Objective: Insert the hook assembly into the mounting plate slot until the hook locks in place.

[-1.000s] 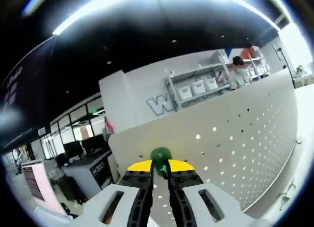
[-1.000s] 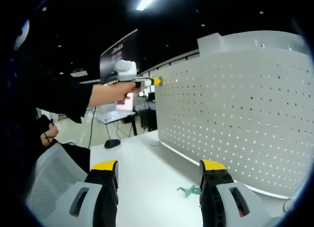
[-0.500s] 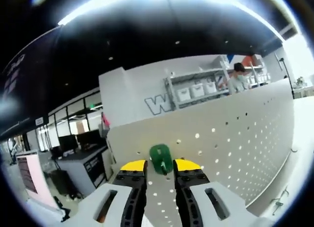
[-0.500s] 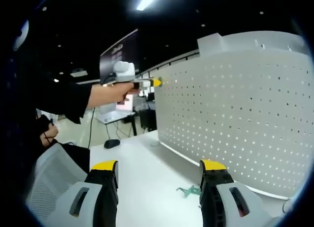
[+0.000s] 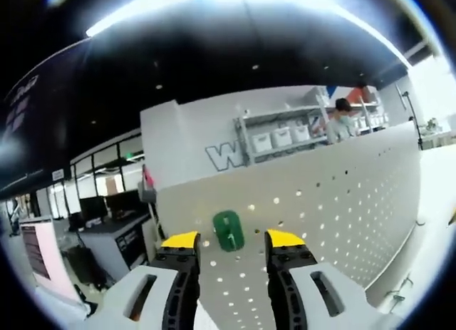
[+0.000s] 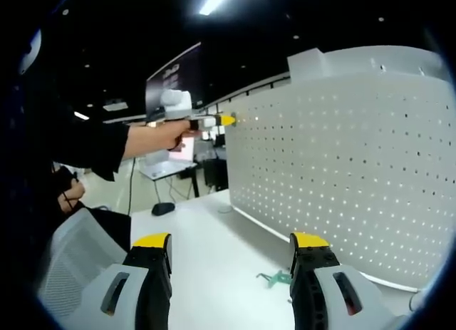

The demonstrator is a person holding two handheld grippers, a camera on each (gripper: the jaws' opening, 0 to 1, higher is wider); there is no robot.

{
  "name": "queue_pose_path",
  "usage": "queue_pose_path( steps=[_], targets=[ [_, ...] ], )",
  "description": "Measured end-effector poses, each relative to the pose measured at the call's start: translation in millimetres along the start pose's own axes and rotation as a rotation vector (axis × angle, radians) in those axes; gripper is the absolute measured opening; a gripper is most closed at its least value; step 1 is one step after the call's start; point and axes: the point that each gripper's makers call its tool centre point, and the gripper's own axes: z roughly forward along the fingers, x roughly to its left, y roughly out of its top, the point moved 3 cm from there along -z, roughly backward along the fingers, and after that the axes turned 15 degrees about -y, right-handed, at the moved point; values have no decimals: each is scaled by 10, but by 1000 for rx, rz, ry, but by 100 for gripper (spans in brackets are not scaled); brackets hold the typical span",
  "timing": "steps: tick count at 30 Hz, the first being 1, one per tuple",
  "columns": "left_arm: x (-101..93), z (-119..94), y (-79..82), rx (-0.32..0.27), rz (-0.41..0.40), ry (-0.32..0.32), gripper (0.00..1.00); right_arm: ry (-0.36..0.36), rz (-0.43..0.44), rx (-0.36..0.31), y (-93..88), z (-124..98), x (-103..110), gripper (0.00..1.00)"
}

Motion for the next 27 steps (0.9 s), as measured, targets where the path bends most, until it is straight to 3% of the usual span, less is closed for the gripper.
queue_pose_path(
  steps=[10,27],
  targets=[
    [-168,-104,42,-24,7,-37,47,1,-1,2,0,-25,4,68],
    [-421,-378,-26,-41,-24,-80,49,1,-8,-2,25,-67,5,67]
  ],
)
